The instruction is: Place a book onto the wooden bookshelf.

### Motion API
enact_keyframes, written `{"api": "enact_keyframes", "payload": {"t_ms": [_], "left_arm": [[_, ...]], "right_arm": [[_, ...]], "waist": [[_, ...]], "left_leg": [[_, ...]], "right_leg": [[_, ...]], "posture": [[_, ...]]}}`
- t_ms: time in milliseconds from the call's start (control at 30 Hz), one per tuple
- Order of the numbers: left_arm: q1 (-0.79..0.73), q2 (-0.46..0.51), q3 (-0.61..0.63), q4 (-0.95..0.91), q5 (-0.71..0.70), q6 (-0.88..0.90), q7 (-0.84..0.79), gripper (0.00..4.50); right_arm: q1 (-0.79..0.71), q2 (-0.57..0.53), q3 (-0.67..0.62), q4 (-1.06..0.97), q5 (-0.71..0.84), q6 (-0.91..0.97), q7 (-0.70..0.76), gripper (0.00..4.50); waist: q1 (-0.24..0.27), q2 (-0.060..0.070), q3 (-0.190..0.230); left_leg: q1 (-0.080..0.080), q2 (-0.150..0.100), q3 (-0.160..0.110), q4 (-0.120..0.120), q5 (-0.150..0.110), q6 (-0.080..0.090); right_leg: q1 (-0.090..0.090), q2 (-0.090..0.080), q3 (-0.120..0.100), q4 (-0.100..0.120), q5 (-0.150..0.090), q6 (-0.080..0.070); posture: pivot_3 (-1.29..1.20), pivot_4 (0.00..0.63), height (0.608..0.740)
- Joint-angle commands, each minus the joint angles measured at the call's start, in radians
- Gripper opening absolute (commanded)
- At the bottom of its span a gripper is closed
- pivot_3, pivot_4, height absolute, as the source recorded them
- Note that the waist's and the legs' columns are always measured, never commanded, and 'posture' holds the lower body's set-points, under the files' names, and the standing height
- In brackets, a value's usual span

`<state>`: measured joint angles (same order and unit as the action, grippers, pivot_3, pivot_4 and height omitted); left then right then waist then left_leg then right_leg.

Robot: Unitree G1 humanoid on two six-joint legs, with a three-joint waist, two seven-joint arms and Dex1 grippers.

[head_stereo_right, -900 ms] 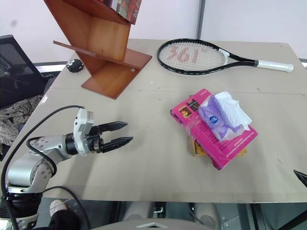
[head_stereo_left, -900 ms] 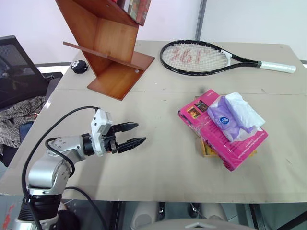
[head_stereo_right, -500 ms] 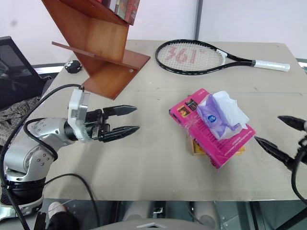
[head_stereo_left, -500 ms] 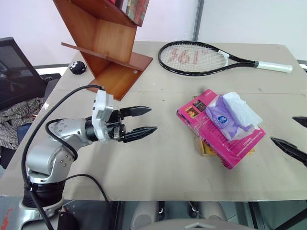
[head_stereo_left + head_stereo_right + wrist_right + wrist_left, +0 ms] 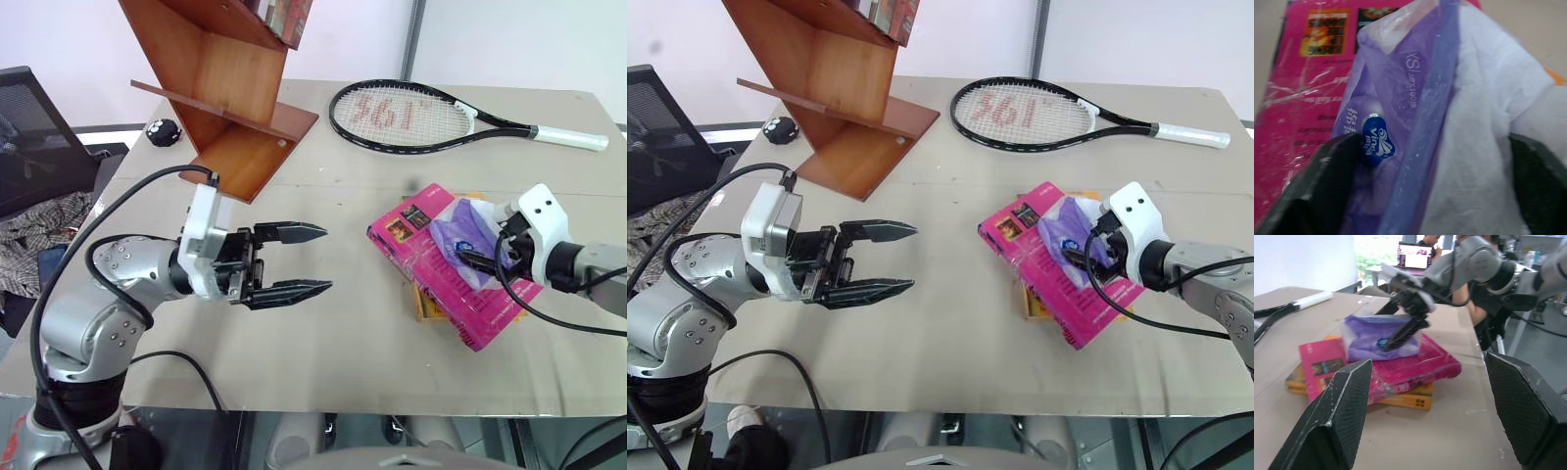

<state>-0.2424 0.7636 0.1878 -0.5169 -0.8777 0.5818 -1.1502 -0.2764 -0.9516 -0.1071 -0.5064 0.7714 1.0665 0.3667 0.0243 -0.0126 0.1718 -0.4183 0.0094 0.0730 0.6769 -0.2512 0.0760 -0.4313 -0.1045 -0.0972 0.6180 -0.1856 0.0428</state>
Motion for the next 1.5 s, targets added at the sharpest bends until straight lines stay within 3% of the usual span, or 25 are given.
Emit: {"api": "enact_keyframes", "payload": {"t_ms": [33, 200, 233, 333, 500, 733, 867, 1000, 1067, 1133, 1167, 1267, 1300, 1433, 1500], "left_arm": [[0.008, 0.014, 0.02, -0.05, -0.036, 0.0, 0.012, 3.76], [-0.015, -0.01, -0.023, -0.056, -0.052, 0.003, 0.029, 3.76], [-0.028, -0.021, -0.033, -0.052, -0.059, 0.007, 0.038, 3.76], [-0.088, -0.076, -0.081, -0.037, -0.058, 0.006, 0.07, 3.76], [-0.165, -0.184, -0.175, 0.012, 0.008, -0.038, 0.099, 3.76], [-0.219, -0.295, -0.24, 0.079, 0.067, -0.084, 0.122, 3.76], [-0.217, -0.29, -0.232, 0.093, 0.08, -0.095, 0.103, 3.76], [-0.202, -0.268, -0.214, 0.094, 0.084, -0.099, 0.088, 3.76], [-0.187, -0.256, -0.206, 0.095, 0.086, -0.1, 0.085, 3.76], [-0.154, -0.231, -0.195, 0.094, 0.097, -0.111, 0.067, 3.76], [-0.137, -0.217, -0.188, 0.094, 0.101, -0.116, 0.058, 3.76], [-0.105, -0.185, -0.166, 0.1, 0.103, -0.124, 0.045, 3.76], [-0.095, -0.174, -0.156, 0.103, 0.104, -0.126, 0.041, 3.76], [-0.072, -0.144, -0.119, 0.103, 0.097, -0.116, 0.056, 3.76], [-0.067, -0.13, -0.108, 0.089, 0.093, -0.105, 0.066, 3.76]], "right_arm": [[0.011, -0.012, -0.046, -0.003, -0.002, 0.049, 0.015, 2.43], [0.056, -0.006, -0.249, -0.019, -0.01, 0.1, -0.035, 0.24], [0.064, 0.003, -0.297, -0.012, -0.023, 0.113, -0.06, 0.03], [0.081, 0.039, -0.407, 0.044, -0.128, 0.108, -0.175, 0.03], [0.048, 0.106, -0.416, 0.223, -0.28, 0.022, -0.289, 0.03], [-0.042, 0.176, -0.369, 0.537, -0.379, -0.15, -0.258, 0.03], [-0.012, 0.134, -0.383, 0.526, -0.377, -0.153, -0.178, 1.77], [0.134, 0.045, -0.466, 0.28, -0.265, -0.043, 0.0, 3.82], [0.211, 0.007, -0.541, 0.147, -0.208, 0.014, 0.075, 4.39], [0.289, -0.029, -0.635, 0.011, -0.126, 0.122, 0.146, 4.11], [0.32, -0.039, -0.668, -0.047, -0.091, 0.169, 0.171, 3.74], [0.365, -0.042, -0.695, -0.152, -0.042, 0.244, 0.186, 2.5], [0.387, -0.042, -0.685, -0.188, -0.036, 0.26, 0.188, 1.86], [0.431, 0.003, -0.601, -0.263, -0.034, 0.282, 0.15, 0.07], [0.454, 0.012, -0.513, -0.267, -0.076, 0.257, 0.119, 0.07]], "waist": [[0.0, 0.0, 0.0], [0.005, 0.0, 0.0], [0.007, 0.0, 0.0], [0.019, 0.0, 0.0], [0.012, 0.0, 0.0], [-0.007, 0.001, 0.0], [-0.011, 0.002, 0.0], [-0.006, 0.004, 0.0], [-0.007, 0.004, 0.0], [-0.007, 0.004, 0.0], [-0.01, 0.004, 0.0], [-0.011, 0.003, 0.0], [-0.01, 0.003, 0.0], [-0.009, 0.003, 0.0], [-0.008, 0.003, 0.0]], "left_leg": [[0.0, 0.0, 0.0, 0.0, 0.0, 0.0], [0.0, 0.0, -0.001, 0.003, -0.002, 0.004], [0.0, 0.0, -0.001, 0.003, -0.002, 0.004], [0.0, 0.0, -0.001, 0.005, -0.002, 0.004], [0.0, 0.0, 0.001, 0.006, 0.0, 0.001], [0.002, 0.001, 0.002, 0.006, -0.001, 0.002], [0.002, 0.001, 0.002, 0.006, -0.002, 0.004], [0.001, 0.001, 0.001, 0.006, -0.002, 0.004], [0.001, 0.001, 0.001, 0.006, -0.002, 0.004], [0.001, 0.001, 0.001, 0.006, -0.003, 0.005], [0.001, 0.002, 0.0, 0.006, -0.003, 0.005], [0.002, 0.003, 0.0, 0.005, -0.003, 0.005], [0.002, 0.003, 0.0, 0.006, -0.003, 0.005], [0.002, 0.003, -0.001, 0.006, -0.003, 0.005], [0.001, 0.002, -0.001, 0.006, -0.003, 0.005]], "right_leg": [[0.0, 0.0, 0.0, 0.0, 0.0, 0.0], [0.0, 0.0, 0.0, 0.003, 0.0, 0.0], [0.0, 0.0, 0.0, 0.003, 0.0, 0.0], [0.001, 0.0, 0.0, 0.003, 0.0, 0.001], [0.001, 0.002, 0.001, 0.004, 0.0, 0.001], [0.0, 0.004, 0.003, 0.007, 0.001, 0.002], [0.0, 0.004, 0.004, 0.007, 0.002, 0.004], [0.0, 0.004, 0.003, 0.007, 0.002, 0.005], [0.0, 0.004, 0.003, 0.007, 0.002, 0.005], [0.0, 0.003, 0.003, 0.007, 0.002, 0.006], [0.0, 0.003, 0.003, 0.007, 0.002, 0.006], [0.0, 0.003, 0.002, 0.006, 0.001, 0.005], [0.0, 0.003, 0.002, 0.006, -0.001, 0.002], [0.001, 0.002, 0.002, 0.006, -0.001, 0.001], [0.0, 0.001, 0.003, 0.006, -0.001, 0.001]], "posture": [[0.0, 0.15, 0.717], [0.0, 0.15, 0.717], [0.0, 0.15, 0.717], [0.0, 0.15, 0.717], [0.0, 0.15, 0.717], [0.0, 0.15, 0.717], [0.0, 0.15, 0.717], [0.0, 0.15, 0.717], [0.0, 0.15, 0.717], [0.0, 0.15, 0.717], [0.0, 0.15, 0.717], [0.0, 0.15, 0.717], [0.0, 0.15, 0.717], [0.0, 0.15, 0.717], [0.0, 0.15, 0.717]]}}
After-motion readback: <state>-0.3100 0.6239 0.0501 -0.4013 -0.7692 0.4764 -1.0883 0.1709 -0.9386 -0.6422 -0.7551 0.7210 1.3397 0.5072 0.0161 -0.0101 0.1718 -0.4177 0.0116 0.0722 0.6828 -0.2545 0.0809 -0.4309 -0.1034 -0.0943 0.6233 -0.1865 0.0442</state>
